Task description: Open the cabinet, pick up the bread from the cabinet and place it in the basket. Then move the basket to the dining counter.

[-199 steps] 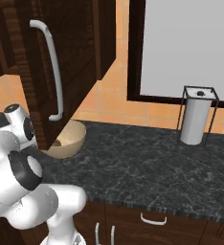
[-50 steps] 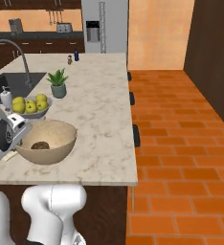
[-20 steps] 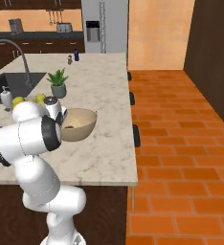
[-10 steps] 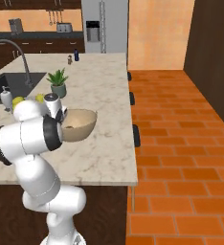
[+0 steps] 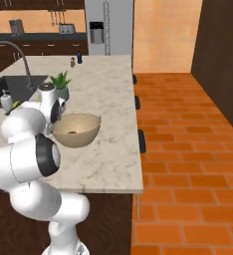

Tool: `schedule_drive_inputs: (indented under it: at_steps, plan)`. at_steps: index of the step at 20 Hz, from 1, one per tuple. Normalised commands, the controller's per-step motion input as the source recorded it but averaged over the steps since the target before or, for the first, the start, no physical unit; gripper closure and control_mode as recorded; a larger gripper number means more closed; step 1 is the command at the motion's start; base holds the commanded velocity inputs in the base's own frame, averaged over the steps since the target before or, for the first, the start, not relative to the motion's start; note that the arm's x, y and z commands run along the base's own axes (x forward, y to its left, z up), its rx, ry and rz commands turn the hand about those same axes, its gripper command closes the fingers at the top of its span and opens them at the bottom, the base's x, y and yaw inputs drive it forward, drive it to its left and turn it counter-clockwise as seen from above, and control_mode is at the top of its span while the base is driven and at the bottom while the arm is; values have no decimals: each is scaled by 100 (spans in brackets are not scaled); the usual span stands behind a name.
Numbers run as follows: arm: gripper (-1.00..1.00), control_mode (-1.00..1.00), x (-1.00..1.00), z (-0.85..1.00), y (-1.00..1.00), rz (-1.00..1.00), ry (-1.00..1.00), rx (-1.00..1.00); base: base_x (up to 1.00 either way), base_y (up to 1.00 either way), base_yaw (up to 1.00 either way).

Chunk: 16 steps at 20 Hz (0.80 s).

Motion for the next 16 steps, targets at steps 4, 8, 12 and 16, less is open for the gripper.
schedule_drive_inputs:
  at_steps: [4,8,12,16]
  plan:
    - [-100,-100,-85,62,-2,0,6,0,0,0,0]
    - [-100,-100,-99,57,-4,-2,6,0,0,0,0]
    - [-100,-100,-100,11,-29,-26,2,4,0,0,0]
    - [-100,-100,-100,1,-40,-32,0,5,0,0,0]
